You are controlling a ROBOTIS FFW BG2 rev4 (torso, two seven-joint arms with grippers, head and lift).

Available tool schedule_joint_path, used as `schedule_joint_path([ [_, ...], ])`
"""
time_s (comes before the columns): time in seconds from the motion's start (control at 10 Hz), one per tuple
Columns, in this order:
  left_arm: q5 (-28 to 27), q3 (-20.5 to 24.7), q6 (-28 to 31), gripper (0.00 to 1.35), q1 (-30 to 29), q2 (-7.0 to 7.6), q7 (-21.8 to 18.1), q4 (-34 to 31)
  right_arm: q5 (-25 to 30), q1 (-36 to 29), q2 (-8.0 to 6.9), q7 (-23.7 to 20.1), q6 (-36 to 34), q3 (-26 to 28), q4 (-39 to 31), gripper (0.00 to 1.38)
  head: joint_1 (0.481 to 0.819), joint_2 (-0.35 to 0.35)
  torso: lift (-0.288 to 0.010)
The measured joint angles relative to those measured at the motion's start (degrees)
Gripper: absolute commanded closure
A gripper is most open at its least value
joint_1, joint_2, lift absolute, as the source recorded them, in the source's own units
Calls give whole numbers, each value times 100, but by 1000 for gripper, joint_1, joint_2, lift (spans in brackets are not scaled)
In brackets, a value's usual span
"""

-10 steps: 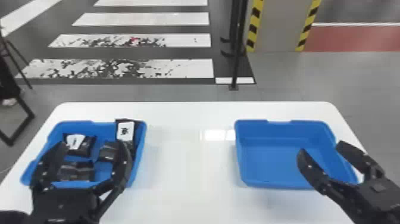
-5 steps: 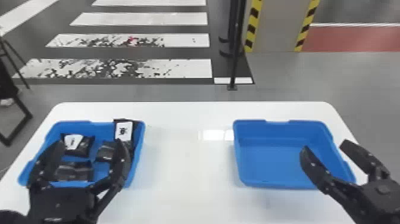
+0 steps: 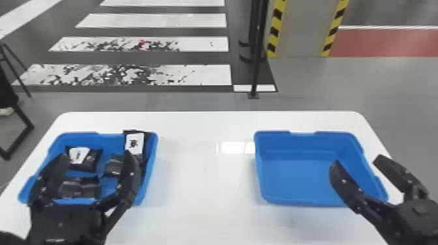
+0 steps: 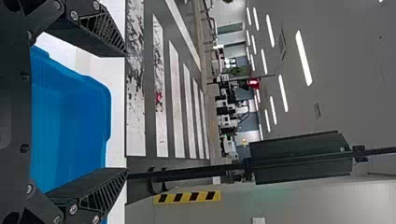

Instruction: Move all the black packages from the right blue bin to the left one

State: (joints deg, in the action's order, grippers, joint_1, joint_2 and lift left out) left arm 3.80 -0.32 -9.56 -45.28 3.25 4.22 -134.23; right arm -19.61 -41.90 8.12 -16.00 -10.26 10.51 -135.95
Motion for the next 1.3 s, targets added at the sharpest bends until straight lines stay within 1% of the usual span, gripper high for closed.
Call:
schedule_joint_path([
  [0.3,75,-9,-7,-1,1,3,0,0,-27,-15,-3,24,91,-9,21,165,695,5,-132],
  [1.3,77,-2,-60,-1,0,18,0,0,-60,-70,-3,71,219,-11,21,170,695,2,-132],
])
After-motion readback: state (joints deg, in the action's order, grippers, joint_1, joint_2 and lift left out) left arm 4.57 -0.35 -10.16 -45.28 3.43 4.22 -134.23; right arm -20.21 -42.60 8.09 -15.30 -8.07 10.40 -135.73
